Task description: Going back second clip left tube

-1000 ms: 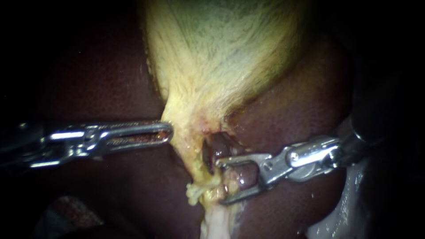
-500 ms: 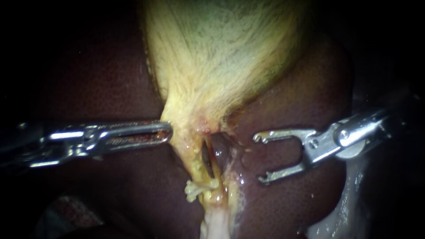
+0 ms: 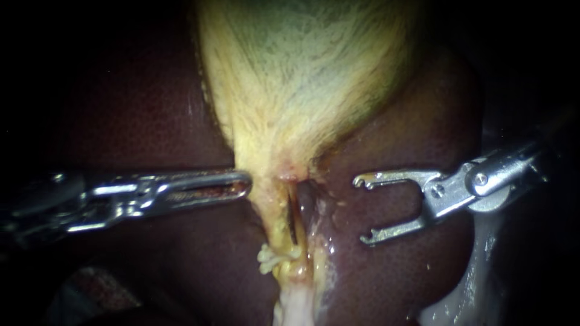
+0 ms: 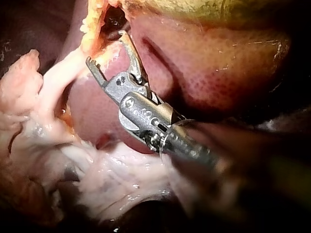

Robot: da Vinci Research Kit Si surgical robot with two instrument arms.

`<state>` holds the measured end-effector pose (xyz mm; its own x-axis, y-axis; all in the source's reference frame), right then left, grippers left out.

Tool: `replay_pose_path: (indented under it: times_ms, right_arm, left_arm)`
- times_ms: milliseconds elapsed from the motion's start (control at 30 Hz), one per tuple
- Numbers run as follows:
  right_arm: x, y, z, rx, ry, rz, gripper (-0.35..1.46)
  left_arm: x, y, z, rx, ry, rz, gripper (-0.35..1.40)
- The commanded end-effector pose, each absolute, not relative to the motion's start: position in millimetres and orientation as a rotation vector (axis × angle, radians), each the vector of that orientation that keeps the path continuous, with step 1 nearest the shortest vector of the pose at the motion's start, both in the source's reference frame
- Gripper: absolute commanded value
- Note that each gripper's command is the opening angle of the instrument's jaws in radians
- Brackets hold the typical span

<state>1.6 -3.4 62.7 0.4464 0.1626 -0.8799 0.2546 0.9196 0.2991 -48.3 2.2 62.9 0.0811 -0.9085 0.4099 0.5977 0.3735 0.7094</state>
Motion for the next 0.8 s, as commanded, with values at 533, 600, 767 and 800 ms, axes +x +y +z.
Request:
replay_pose_path:
  times_ms: [533, 600, 767, 800]
  right_arm:
    - [1.6, -3.4, 62.7, 0.418, 1.117, -0.064, 0.60]
    - [1.6, -3.4, 62.7, 0.418, 1.117, -0.064, 0.60]
    - [1.6, -3.4, 62.7, 0.418, 1.117, -0.064, 0.60]
    - [1.6, -3.4, 62.7, 0.418, 1.117, -0.064, 0.60]
  left_arm:
    - [-49.3, 1.8, 64.0, 0.409, -0.937, -1.167, -0.35]
    - [-49.2, 1.8, 64.1, 0.409, -0.934, -1.166, -0.35]
    - [-49.2, 1.8, 64.3, 0.410, -0.934, -1.166, -0.35]
    - [-49.2, 1.9, 64.3, 0.410, -0.934, -1.166, -0.35]
